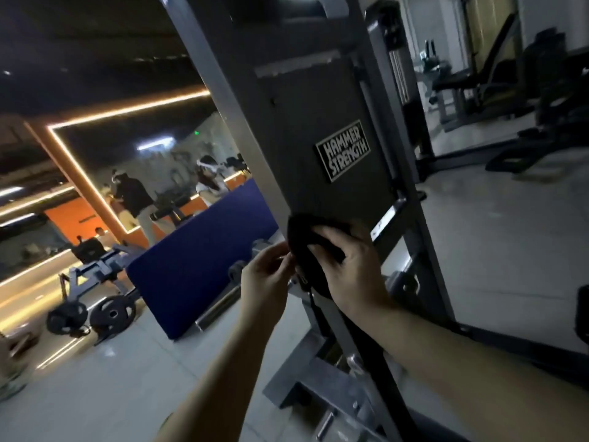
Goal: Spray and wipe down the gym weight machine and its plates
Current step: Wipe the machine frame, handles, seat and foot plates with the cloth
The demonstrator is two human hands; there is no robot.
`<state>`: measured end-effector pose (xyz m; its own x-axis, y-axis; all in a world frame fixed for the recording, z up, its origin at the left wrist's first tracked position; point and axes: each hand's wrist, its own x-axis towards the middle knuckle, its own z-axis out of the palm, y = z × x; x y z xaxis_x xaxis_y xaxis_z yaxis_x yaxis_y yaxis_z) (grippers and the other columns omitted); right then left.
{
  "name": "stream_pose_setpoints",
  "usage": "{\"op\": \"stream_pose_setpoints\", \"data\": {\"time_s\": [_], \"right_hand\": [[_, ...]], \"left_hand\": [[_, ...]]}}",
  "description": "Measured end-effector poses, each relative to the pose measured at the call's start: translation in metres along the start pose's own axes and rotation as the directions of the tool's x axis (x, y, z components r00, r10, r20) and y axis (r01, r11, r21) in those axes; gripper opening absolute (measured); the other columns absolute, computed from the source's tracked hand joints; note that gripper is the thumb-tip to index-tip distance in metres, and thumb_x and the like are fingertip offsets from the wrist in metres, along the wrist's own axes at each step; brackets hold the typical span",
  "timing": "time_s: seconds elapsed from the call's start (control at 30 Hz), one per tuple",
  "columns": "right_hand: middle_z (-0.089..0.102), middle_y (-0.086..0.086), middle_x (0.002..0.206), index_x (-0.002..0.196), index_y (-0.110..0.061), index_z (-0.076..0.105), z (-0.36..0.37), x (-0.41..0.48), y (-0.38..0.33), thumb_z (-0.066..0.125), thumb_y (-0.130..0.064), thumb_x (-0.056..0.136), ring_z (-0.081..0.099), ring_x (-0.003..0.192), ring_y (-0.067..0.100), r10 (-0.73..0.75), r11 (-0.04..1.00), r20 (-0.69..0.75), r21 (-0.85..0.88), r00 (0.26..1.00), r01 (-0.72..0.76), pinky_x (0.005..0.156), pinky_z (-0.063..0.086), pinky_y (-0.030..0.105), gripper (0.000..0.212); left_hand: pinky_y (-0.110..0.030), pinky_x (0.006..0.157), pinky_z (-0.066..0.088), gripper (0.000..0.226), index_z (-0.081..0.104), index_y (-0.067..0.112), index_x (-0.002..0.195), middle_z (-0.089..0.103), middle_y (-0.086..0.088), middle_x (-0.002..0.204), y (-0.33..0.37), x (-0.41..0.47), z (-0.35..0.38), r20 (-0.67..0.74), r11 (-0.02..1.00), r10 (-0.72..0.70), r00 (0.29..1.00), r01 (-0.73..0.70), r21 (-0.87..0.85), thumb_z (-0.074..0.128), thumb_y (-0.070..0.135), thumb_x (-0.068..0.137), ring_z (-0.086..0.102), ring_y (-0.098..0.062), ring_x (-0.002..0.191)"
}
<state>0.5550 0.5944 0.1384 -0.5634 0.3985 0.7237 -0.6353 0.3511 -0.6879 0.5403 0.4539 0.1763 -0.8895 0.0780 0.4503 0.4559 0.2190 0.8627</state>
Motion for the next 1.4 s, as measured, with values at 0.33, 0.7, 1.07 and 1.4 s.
{"op": "stream_pose_setpoints", "data": {"time_s": [0.33, 0.7, 1.07, 1.4], "right_hand": [[0.041, -0.004, 0.139, 0.139, -0.042, 0.053, 0.005, 0.001, -0.016, 0.056, -0.047, 0.099, 0.045, 0.133, 0.015, 0.122, 0.991, 0.059, -0.070, 0.991, -0.118, 0.113, 0.032, 0.016, 0.040], [0.050, 0.005, 0.123, 0.145, -0.024, 0.055, 0.026, 0.155, -0.085, 0.036, -0.047, 0.103, 0.053, 0.112, 0.022, -0.351, 0.908, -0.058, -0.265, 0.935, 0.324, 0.092, 0.054, 0.036, 0.052], [0.048, 0.004, 0.126, 0.144, -0.026, 0.056, 0.044, 0.168, -0.121, 0.044, -0.040, 0.101, 0.049, 0.115, 0.025, -0.377, 0.901, -0.123, -0.277, 0.918, 0.333, 0.092, 0.052, 0.039, 0.047], [0.050, 0.005, 0.127, 0.146, -0.025, 0.054, 0.046, 0.185, -0.152, 0.050, -0.037, 0.102, 0.052, 0.116, 0.021, -0.466, 0.827, -0.098, -0.403, 0.879, 0.393, 0.093, 0.053, 0.032, 0.046]], "left_hand": [[-0.038, 0.086, 0.058, 0.021, 0.077, 0.021, 0.112, 0.078, -0.001, 0.102, 0.064, 0.044, -0.021, -0.062, 0.989, 0.083, 0.995, -0.090, -0.115, 0.068, 0.023, 0.093, 0.072, -0.025, 0.098], [-0.044, 0.091, 0.058, 0.017, 0.080, 0.014, 0.097, 0.077, -0.009, 0.095, 0.123, 0.094, -0.045, -0.048, 0.984, 0.155, 0.987, -0.159, -0.081, 0.074, 0.026, 0.086, 0.069, -0.035, 0.099], [-0.026, 0.072, 0.058, 0.024, 0.079, 0.010, 0.094, 0.077, -0.008, 0.086, 0.127, 0.098, -0.049, 0.009, 0.984, 0.176, 0.984, -0.176, -0.017, 0.073, 0.030, 0.081, 0.069, -0.021, 0.078], [-0.035, 0.072, 0.055, 0.009, 0.079, 0.014, 0.085, 0.076, -0.008, 0.082, 0.127, 0.105, -0.053, 0.049, 0.986, 0.154, 0.987, -0.150, -0.068, 0.074, 0.013, 0.091, 0.068, -0.022, 0.075]]}}
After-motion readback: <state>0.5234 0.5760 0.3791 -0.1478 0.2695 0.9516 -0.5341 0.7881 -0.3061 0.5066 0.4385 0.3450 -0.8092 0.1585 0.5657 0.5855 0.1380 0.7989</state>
